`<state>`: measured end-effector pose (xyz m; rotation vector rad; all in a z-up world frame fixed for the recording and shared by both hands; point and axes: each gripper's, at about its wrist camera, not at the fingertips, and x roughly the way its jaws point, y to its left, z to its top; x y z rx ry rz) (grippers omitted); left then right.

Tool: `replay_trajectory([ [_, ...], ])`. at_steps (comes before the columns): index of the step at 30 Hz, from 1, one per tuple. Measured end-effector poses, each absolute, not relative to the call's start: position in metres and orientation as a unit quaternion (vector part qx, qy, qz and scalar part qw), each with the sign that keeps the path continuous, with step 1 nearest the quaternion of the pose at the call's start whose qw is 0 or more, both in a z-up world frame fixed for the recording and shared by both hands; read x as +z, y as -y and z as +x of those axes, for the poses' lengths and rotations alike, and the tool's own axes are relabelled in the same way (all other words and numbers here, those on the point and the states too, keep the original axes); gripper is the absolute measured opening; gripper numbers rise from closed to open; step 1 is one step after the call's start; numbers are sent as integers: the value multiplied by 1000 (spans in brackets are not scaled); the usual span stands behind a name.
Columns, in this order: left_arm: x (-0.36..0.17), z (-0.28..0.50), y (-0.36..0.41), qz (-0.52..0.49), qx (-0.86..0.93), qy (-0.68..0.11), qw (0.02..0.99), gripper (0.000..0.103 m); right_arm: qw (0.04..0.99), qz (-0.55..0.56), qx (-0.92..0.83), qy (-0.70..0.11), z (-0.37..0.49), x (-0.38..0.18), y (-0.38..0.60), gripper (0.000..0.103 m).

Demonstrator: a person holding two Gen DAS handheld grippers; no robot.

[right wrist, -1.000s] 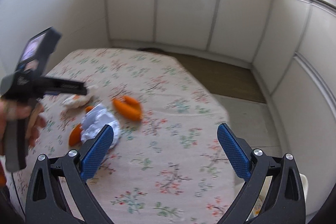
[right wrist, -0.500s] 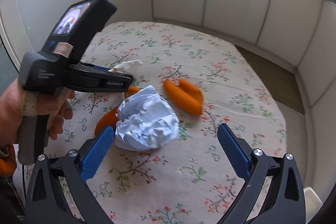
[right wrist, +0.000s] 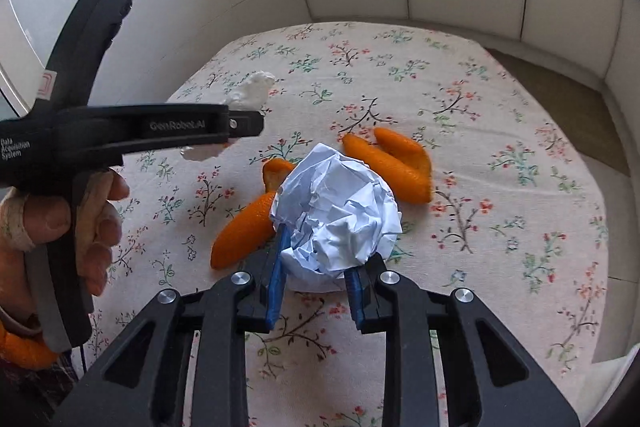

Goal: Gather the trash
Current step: 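Grasp the crumpled foil ball with the right gripper while the left grasps the white tissue, then carry the foil ball over the bin and open the right gripper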

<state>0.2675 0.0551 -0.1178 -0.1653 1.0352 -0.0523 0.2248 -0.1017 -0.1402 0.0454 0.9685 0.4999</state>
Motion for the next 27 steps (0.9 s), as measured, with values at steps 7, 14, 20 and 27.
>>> replay_trajectory([
  [7,-112,267,-52,-94,-23,-484,870,44,869,28,221,-443,214,-121,119,25],
  [14,-104,251,-47,-97,-24,-476,874,44,885,27,204,-418,200,-96,142,25],
  [20,-92,230,-39,-96,-27,-463,881,44,899,30,182,-396,186,-75,166,25],
  [27,-76,207,-30,-100,-36,-447,888,44,917,36,153,-368,159,-45,198,25],
])
